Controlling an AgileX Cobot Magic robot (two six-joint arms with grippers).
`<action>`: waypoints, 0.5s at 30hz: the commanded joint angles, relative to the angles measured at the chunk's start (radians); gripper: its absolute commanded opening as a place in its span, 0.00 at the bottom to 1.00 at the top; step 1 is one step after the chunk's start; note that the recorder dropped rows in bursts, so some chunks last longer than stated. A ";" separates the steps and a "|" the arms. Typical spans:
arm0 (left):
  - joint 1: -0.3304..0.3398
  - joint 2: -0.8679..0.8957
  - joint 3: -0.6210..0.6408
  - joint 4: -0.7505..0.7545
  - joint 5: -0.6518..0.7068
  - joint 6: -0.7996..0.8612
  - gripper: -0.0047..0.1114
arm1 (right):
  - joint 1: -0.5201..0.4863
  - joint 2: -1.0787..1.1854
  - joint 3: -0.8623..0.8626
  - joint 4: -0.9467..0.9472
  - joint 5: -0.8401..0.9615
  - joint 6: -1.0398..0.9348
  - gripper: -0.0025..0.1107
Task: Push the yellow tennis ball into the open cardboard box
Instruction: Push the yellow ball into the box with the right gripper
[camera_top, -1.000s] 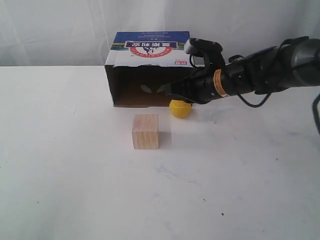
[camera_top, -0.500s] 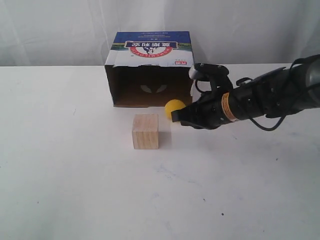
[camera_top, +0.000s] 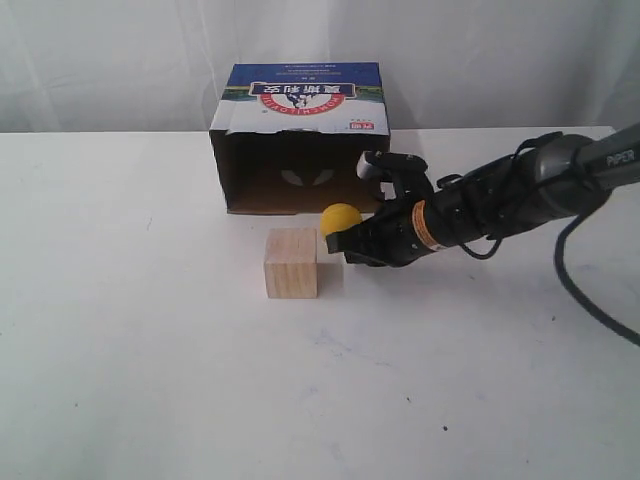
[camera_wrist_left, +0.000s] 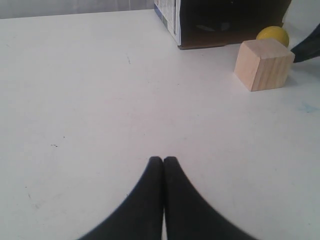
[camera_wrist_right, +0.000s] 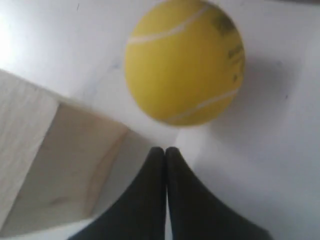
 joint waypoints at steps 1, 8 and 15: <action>-0.004 -0.005 0.003 -0.011 0.003 0.000 0.04 | -0.001 0.063 -0.143 -0.003 0.131 0.005 0.02; -0.004 -0.005 0.003 -0.011 0.003 0.000 0.04 | -0.009 0.072 -0.299 -0.003 0.070 0.008 0.02; -0.004 -0.005 0.003 -0.011 0.003 0.000 0.04 | 0.002 0.062 -0.299 -0.003 -0.072 0.085 0.02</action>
